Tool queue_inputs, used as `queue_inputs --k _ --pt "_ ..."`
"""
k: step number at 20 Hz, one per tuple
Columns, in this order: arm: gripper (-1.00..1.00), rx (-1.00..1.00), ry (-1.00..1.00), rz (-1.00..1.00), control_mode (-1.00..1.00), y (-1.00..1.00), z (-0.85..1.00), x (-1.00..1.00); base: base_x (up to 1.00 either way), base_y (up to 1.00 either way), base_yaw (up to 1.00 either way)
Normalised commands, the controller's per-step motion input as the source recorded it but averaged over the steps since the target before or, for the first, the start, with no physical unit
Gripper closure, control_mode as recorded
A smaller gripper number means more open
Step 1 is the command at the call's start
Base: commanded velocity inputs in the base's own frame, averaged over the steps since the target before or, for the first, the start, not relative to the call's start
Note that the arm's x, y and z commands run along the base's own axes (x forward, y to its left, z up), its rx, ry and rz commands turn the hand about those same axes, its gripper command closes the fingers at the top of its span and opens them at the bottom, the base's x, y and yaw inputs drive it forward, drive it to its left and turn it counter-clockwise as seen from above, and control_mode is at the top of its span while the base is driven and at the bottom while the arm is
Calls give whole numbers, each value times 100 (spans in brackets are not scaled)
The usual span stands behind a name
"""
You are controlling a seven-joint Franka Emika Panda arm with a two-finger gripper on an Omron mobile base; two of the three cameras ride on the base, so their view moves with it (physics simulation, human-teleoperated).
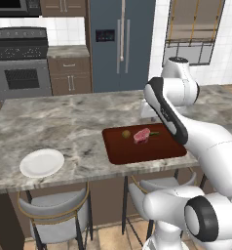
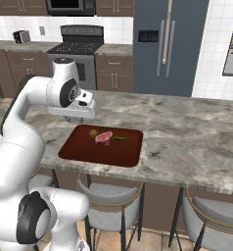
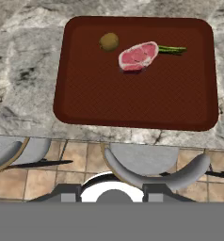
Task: Create a steak meal by picking up the steak and asparagus from the tray and placing them on the plate. Leave the kiwi on the tray.
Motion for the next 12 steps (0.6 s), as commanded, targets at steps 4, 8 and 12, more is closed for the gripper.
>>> queue_inputs --k 4,8,12 --pt "-100 0 -1 0 -100 -5 0 0 0 0 0" --pt "-100 0 -1 0 -100 -3 -18 0 0 0 0" --pt "-100 0 0 -1 -100 -1 -49 8 0 0 0"
